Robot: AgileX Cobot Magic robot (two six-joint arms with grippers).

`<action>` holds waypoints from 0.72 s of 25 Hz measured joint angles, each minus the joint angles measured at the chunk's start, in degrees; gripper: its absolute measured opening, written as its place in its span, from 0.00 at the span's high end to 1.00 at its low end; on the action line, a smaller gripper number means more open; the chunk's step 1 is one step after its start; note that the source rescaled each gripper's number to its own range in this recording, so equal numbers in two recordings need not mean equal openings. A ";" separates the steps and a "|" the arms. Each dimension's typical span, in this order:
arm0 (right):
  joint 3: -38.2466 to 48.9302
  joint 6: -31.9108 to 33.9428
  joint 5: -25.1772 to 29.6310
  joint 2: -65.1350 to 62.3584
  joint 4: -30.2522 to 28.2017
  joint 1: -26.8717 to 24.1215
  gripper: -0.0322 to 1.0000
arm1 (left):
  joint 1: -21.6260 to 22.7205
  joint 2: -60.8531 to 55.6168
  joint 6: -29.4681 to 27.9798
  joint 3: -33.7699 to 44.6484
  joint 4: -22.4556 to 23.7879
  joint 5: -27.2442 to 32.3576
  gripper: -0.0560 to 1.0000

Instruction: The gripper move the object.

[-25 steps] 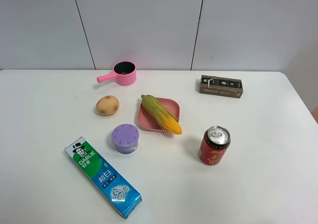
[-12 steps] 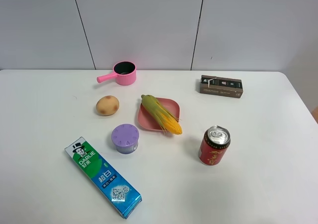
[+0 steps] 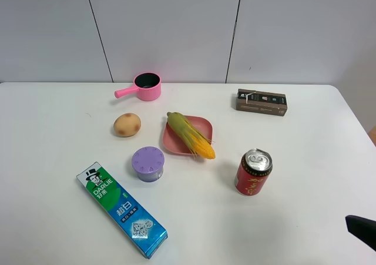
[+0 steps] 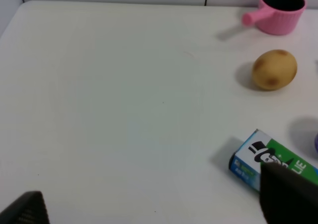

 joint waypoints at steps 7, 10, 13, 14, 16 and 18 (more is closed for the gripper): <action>0.16 0.39 -0.37 0.00 0.20 -0.05 0.16 | 0.00 0.00 0.00 0.00 0.00 0.05 0.00; 0.16 0.39 -0.45 -1.46 0.47 -2.17 0.16 | 0.00 0.00 0.00 0.00 0.00 0.05 0.00; 0.16 0.39 -0.50 -4.76 1.08 -6.45 0.16 | 0.00 0.00 0.00 0.00 0.00 0.05 0.00; 0.16 0.39 -0.50 -6.09 1.14 -7.90 0.16 | 0.00 0.00 0.00 0.00 0.00 0.05 0.00; 0.16 0.39 -0.62 -8.79 1.19 -10.35 0.16 | 0.00 0.00 0.00 0.00 0.00 0.05 0.00; 0.16 0.39 -0.68 -11.17 1.25 -13.12 0.16 | 0.00 0.00 0.00 0.00 0.00 0.05 0.00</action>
